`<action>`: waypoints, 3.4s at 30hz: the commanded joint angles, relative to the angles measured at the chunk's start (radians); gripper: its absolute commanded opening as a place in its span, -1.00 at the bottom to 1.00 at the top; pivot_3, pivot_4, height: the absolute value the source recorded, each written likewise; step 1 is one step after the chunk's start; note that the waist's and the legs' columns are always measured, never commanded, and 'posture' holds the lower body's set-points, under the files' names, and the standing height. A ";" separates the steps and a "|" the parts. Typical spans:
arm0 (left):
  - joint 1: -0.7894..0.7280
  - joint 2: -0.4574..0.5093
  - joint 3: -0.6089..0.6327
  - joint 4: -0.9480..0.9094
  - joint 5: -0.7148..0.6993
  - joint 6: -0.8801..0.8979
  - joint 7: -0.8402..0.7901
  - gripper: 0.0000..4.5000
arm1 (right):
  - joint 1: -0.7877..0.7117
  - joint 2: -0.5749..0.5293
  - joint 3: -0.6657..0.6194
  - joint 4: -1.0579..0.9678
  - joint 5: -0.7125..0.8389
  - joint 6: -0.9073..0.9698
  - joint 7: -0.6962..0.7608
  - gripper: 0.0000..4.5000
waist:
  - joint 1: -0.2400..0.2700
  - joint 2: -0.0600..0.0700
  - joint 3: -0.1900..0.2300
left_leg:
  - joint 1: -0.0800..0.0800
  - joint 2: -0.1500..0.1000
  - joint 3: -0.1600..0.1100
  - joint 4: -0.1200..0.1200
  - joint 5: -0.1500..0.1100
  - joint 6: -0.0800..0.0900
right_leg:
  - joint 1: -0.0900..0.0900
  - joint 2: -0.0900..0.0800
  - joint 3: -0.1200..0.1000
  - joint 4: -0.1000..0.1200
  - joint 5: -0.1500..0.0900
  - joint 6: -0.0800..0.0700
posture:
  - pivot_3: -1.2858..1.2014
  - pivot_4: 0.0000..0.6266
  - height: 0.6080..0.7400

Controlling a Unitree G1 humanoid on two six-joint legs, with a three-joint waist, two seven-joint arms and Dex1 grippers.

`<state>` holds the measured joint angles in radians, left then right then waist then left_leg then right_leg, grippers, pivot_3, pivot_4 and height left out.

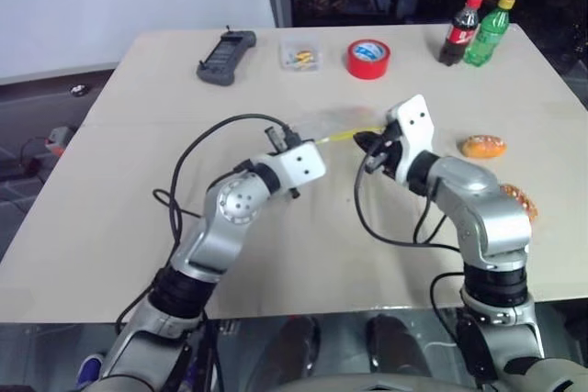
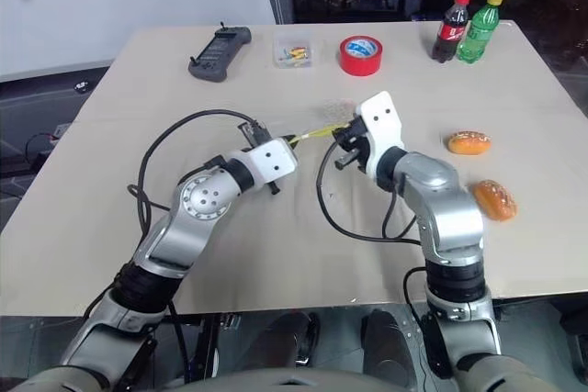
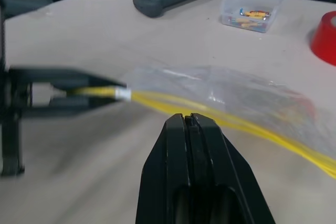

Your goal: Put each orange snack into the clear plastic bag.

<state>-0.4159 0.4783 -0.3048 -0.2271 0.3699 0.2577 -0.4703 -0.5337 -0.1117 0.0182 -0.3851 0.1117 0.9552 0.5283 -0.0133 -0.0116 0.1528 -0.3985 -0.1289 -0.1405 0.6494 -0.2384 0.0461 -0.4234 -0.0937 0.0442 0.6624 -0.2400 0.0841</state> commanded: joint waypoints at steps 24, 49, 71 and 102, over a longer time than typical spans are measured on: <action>0.088 0.107 0.037 -0.097 -0.039 -0.163 -0.121 -1.00 | -0.041 -0.143 0.314 0.438 -0.308 -0.717 -0.230 -0.97 | -0.001 0.002 0.000 | 0.000 -0.004 0.000 0.000 0.000 0.000 | -0.001 -0.003 0.000 0.000 0.000 0.000 | 0.03 -0.52 1.00; 0.013 0.061 0.082 0.040 -0.011 -0.106 -0.076 -1.00 | 0.027 -0.428 0.195 0.284 -0.352 -0.904 0.021 0.97 | -0.007 0.001 0.001 | 0.000 0.001 0.001 -0.001 0.001 -0.001 | -0.001 0.002 0.001 0.000 0.000 0.000 | 0.03 -0.52 1.00; -0.040 -0.005 0.064 0.051 0.012 -0.037 -0.051 -1.00 | -0.166 0.065 -0.406 0.220 -0.241 0.115 -0.661 0.97 | -0.004 0.002 0.000 | 0.000 0.001 0.001 -0.001 0.001 -0.002 | -0.002 0.001 0.002 0.002 0.000 0.000 | 0.03 -0.52 1.00; 0.010 -0.015 0.073 -0.012 0.030 0.023 -0.045 -1.00 | -0.358 0.054 -0.360 0.940 -0.163 -0.536 -1.066 -0.52 | -0.055 0.003 0.000 | -0.001 0.001 0.004 -0.002 0.001 -0.001 | -0.004 0.002 0.006 0.003 0.000 0.000 | 0.03 -0.52 1.00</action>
<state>-0.4074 0.4606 -0.2473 -0.1881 0.3974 0.2798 -0.5274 -0.9085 -0.0453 -0.3914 0.6486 -0.0346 0.4010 -0.5799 -0.0686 -0.0087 0.1527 -0.3992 -0.1280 -0.1366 0.6475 -0.2373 0.0447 -0.4281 -0.0917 0.0499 0.6657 -0.2399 0.0839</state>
